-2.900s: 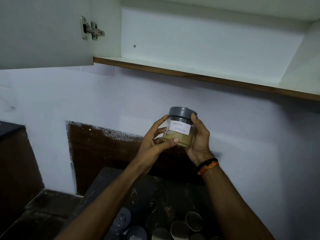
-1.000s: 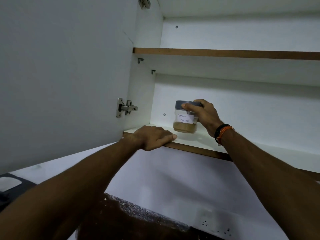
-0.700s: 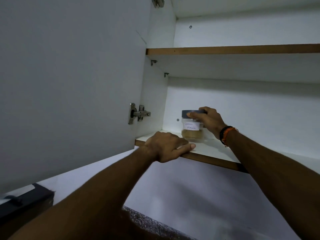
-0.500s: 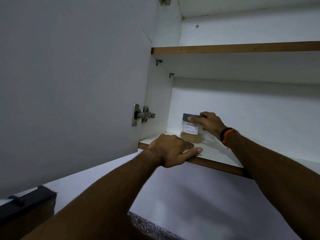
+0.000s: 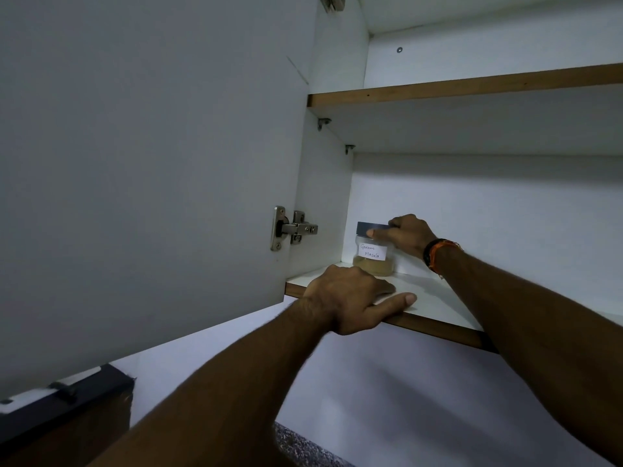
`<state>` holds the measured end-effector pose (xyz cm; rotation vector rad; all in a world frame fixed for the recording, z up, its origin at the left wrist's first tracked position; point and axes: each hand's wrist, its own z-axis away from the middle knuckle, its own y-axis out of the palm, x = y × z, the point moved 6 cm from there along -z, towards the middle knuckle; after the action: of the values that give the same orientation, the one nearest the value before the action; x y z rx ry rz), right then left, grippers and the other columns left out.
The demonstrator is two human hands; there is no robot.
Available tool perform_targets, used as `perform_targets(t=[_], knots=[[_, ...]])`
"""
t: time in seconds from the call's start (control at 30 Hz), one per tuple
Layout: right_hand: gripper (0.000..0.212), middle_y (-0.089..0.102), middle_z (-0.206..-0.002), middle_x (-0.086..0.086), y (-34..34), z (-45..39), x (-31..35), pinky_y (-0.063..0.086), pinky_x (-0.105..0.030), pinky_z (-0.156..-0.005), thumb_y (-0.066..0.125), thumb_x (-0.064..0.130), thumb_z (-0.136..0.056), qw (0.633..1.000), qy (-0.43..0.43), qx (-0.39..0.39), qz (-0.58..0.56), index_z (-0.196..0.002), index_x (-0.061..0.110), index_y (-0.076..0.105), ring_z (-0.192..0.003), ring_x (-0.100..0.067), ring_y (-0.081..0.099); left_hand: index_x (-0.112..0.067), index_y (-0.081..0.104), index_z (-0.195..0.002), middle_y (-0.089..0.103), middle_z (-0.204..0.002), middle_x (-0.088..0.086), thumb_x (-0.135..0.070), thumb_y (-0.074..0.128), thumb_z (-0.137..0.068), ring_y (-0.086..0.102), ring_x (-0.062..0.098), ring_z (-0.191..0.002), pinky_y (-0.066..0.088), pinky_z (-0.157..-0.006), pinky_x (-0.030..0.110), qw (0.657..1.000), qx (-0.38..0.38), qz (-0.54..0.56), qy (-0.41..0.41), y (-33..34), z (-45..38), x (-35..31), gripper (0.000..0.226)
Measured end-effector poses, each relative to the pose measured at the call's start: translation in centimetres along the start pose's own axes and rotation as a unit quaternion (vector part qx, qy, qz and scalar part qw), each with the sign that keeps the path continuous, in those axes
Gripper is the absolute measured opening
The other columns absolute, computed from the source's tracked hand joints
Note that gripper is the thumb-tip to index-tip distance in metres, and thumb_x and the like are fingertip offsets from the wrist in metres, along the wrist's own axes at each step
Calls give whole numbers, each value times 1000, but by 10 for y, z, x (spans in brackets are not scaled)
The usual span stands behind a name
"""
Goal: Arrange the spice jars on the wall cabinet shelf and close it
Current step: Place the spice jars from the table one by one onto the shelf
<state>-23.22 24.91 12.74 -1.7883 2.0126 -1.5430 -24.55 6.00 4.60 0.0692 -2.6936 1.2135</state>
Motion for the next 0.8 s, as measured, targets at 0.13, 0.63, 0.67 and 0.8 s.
perform_targets(t=[0.13,0.63,0.67,0.8], knots=[[57,72,-100,-19,5,-7,-1,45,-35,-71,76,53,-81,1000,7,-4,8,-101,-1,72,-89,-30,64,-32,67,-96,67,-81,-4,-66,11,-97,58,12,-76,46,-67,28,1000,3,-4,-3,-2,0,-1,65],[60,69,-113,-21,14,-3,1,45,-36,-83,72,50,-86,1000,4,-21,10,-114,-1,65,-108,-38,63,-30,68,-97,67,-80,-2,-68,11,-95,58,13,-75,53,-73,34,1000,14,15,-9,2,-2,3,69],[62,66,-122,-20,13,0,1,45,-37,-88,71,51,-87,1000,3,-21,15,-121,0,62,-115,-37,60,-29,68,-97,67,-80,-2,-67,11,-95,58,13,-75,52,-73,34,1000,16,14,-8,2,-2,3,69],[85,40,-157,-17,5,16,5,33,-42,-116,60,56,-93,998,2,-29,54,-153,2,34,-144,-35,40,-28,67,-90,65,-77,-3,-66,11,-96,59,12,-75,50,-71,32,1000,19,-4,-7,1,-2,3,68]])
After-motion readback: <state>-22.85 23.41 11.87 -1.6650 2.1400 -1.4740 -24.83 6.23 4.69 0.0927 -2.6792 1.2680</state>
